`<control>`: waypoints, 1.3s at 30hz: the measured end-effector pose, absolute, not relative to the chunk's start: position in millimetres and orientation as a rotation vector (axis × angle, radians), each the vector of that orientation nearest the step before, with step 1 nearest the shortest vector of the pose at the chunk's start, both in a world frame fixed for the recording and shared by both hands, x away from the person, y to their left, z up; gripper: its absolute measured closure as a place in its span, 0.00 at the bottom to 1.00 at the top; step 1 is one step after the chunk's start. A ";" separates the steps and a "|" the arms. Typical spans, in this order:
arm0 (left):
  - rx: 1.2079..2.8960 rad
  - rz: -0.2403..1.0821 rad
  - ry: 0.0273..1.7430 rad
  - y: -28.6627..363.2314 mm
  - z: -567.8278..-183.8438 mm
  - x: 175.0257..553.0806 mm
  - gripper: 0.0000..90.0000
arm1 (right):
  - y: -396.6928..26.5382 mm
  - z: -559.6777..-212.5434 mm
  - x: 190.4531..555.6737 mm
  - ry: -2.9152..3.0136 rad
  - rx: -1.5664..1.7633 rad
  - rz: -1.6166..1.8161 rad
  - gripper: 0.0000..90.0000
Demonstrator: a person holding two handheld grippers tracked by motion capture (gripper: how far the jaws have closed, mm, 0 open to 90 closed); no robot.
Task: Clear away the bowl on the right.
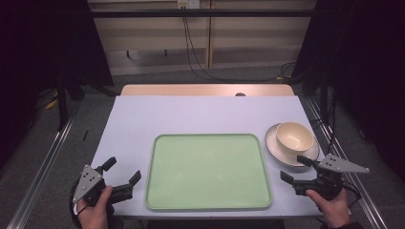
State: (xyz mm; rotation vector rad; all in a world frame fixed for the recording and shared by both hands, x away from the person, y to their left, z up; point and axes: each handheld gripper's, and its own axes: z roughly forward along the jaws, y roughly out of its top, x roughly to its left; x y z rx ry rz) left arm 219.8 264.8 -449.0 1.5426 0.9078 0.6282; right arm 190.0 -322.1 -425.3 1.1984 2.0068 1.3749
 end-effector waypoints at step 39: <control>1.550 0.609 0.930 265.1 -450.5 222.0 0.01 | -355.5 -408.4 206.4 2.024 1.300 1.331 0.28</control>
